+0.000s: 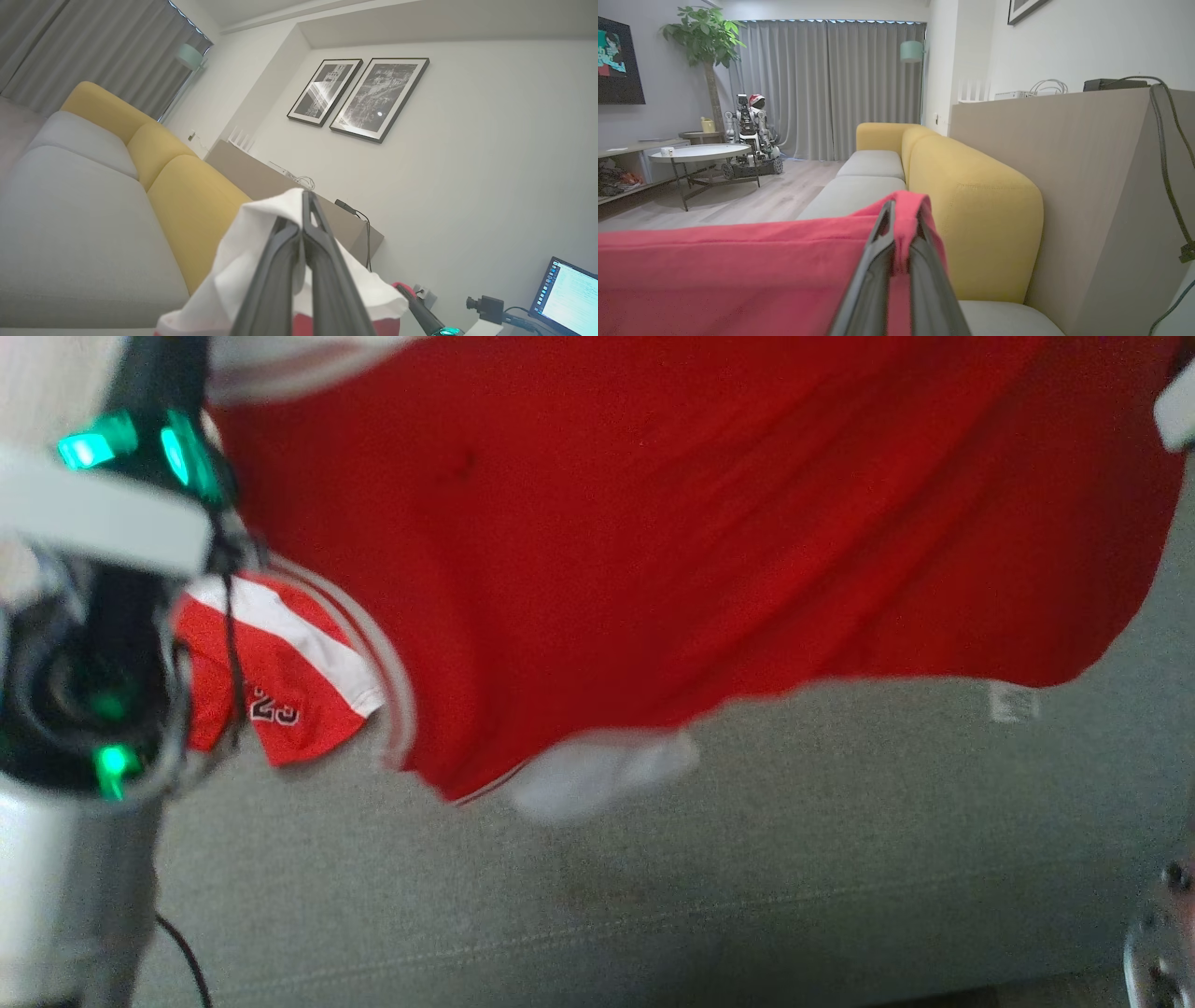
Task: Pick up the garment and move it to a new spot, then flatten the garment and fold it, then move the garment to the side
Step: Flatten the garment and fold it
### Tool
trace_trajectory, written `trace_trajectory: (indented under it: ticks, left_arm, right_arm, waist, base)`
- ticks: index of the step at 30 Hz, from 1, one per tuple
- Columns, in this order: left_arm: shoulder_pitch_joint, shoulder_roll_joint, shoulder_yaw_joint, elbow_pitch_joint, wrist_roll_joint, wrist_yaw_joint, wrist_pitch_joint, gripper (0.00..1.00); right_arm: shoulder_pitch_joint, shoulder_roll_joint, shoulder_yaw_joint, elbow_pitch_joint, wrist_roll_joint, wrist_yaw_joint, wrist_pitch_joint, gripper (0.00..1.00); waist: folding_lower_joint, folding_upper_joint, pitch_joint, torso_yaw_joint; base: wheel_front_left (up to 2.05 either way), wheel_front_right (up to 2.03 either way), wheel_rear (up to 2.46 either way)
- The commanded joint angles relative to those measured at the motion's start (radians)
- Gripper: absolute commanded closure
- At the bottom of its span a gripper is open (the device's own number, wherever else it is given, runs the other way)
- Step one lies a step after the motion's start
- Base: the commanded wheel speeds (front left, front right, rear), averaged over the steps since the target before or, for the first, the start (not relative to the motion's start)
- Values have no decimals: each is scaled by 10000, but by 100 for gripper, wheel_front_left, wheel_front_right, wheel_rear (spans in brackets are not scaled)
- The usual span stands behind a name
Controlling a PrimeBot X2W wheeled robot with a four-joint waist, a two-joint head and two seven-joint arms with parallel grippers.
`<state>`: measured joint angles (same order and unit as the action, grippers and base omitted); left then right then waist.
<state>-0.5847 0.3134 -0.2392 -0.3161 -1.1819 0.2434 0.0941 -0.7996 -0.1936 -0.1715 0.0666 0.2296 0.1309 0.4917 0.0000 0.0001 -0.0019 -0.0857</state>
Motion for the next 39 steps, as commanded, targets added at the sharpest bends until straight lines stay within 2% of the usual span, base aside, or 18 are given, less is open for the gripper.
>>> trace_trajectory:
  ticks: [1, 4, 8, 13, 16, 21, 22, 27, 30, 33, 37, 39]
  left_arm:
    - [-1292, 433, 534, -42, 108, 208, 273, 100]
    - [-2736, 597, 439, 636, 229, 459, 770, 100]
    - [-5047, 909, 151, 1896, 774, 301, 1177, 100]
    - [-7970, 755, -57, 3866, 1562, -422, 599, 100]
    - [-9390, 295, -10, 5179, 1835, -976, -320, 100]
    - [-10862, -374, -18, 6574, 2087, -1806, -1636, 100]
    - [-10862, -374, -18, 6574, 2087, -1806, -1636, 100]
    - [-10873, -825, -331, 7190, 2295, -2715, -2612, 100]
    - [-10216, -999, -602, 7401, 2285, -3057, -2793, 100]
    - [-9247, -906, -1149, 7551, 2565, -3304, -2842, 100]
    - [-7631, -794, -1626, 7587, 2449, -3509, -2804, 100]
    - [-6713, -713, -1643, 7484, 2169, -3571, -2847, 100]
  right_arm:
    - [-893, 223, 137, -200, -78, -2, 352, 100]
    - [-1857, 497, 76, 159, -213, -2, 668, 100]
    - [-3751, 620, 39, 1029, -812, -2, 198, 100]
    - [-6596, 844, -926, 2893, -2182, -2, -1352, 100]
    - [-7942, 935, -1462, 4060, -2762, -2, -2556, 100]
    - [-9285, 919, -1637, 5359, -3262, -2, -4861, 100]
    - [-9285, 919, -1637, 5359, -3262, -2, -4861, 100]
    - [-9142, 840, -1649, 6756, -3257, -2, -6155, 100]
    - [-8704, 728, -1878, 7484, -3241, -2, -6549, 100]
    - [-8080, 826, -2092, 8255, -3237, -2, -6724, 100]
    - [-7086, 1024, -912, 9294, -3830, -2, -6732, 100]
    - [-6638, 1107, -625, 9761, -3772, -2, -6747, 100]
  waist:
    - [0, -1, 407, 9]
    - [0, -1, 1303, -2]
    - [0, -1, 2960, -80]
    - [0, -1, 4935, -27]
    - [0, -1, 5611, 174]
    - [0, -1, 6428, 460]
    - [0, -1, 6428, 460]
    - [0, -1, 6910, 777]
    - [0, -1, 7048, 987]
    - [0, -1, 7008, 1109]
    - [0, -1, 6669, 1155]
    - [0, -1, 6381, 1133]
  base:
    - [0, 0, 0]
    - [0, 0, 0]
    - [0, 0, 0]
    - [0, 0, 0]
    - [0, 0, 0]
    - [0, 0, 0]
    - [0, 0, 0]
    - [0, 0, 0]
    - [0, 0, 0]
    - [0, 0, 0]
    - [0, 0, 0]
    - [0, 0, 0]
